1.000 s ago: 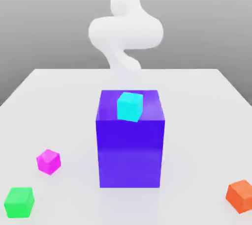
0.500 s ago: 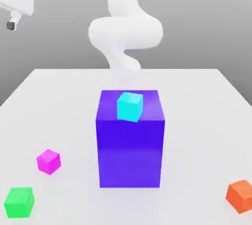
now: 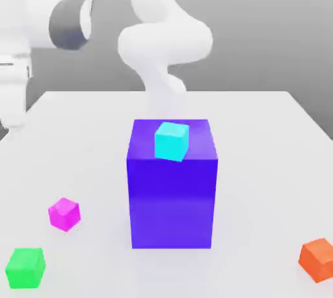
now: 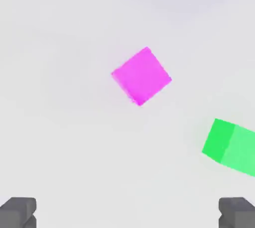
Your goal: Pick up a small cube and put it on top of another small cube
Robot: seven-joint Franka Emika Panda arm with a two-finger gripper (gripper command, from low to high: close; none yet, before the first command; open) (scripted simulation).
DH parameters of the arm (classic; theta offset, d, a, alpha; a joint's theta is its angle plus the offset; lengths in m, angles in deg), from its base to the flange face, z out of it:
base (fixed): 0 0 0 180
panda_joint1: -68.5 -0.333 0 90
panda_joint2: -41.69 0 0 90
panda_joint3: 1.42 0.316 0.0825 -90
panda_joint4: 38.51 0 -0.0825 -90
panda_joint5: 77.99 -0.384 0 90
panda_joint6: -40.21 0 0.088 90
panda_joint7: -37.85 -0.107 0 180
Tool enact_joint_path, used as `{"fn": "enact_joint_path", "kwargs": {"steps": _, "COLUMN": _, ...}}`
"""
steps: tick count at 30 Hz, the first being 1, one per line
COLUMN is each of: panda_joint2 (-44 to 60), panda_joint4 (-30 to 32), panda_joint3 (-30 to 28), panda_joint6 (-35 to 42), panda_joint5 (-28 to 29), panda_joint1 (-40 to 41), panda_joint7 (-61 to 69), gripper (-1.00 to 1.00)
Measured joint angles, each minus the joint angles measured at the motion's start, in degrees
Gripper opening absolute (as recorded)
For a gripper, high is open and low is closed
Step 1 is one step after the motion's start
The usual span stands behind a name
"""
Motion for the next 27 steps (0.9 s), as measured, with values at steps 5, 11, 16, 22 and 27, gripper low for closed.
{"fn": "enact_joint_path", "kwargs": {"steps": 5, "panda_joint2": 1.6, "panda_joint4": 0.7, "panda_joint3": -12.1, "panda_joint6": -2.2, "panda_joint5": 8.7, "panda_joint1": -13.0, "panda_joint7": 7.5, "gripper": 0.0}}
{"fn": "enact_joint_path", "kwargs": {"steps": 11, "panda_joint2": -2.3, "panda_joint4": -1.8, "panda_joint3": -28.6, "panda_joint6": -4.0, "panda_joint5": 22.3, "panda_joint1": -27.9, "panda_joint7": 6.2, "gripper": 0.0}}
{"fn": "enact_joint_path", "kwargs": {"steps": 16, "panda_joint2": -4.5, "panda_joint4": -3.1, "panda_joint3": -33.1, "panda_joint6": -4.4, "panda_joint5": 26.8, "panda_joint1": -31.1, "panda_joint7": 4.0, "gripper": -1.0}}
{"fn": "enact_joint_path", "kwargs": {"steps": 22, "panda_joint2": -3.4, "panda_joint4": -1.9, "panda_joint3": -28.8, "panda_joint6": -3.1, "panda_joint5": 23.5, "panda_joint1": -28.0, "panda_joint7": 5.8, "gripper": -1.0}}
{"fn": "enact_joint_path", "kwargs": {"steps": 27, "panda_joint2": -3.2, "panda_joint4": -2.0, "panda_joint3": -19.8, "panda_joint6": 2.0, "panda_joint5": 15.3, "panda_joint1": -23.5, "panda_joint7": 12.6, "gripper": -1.0}}
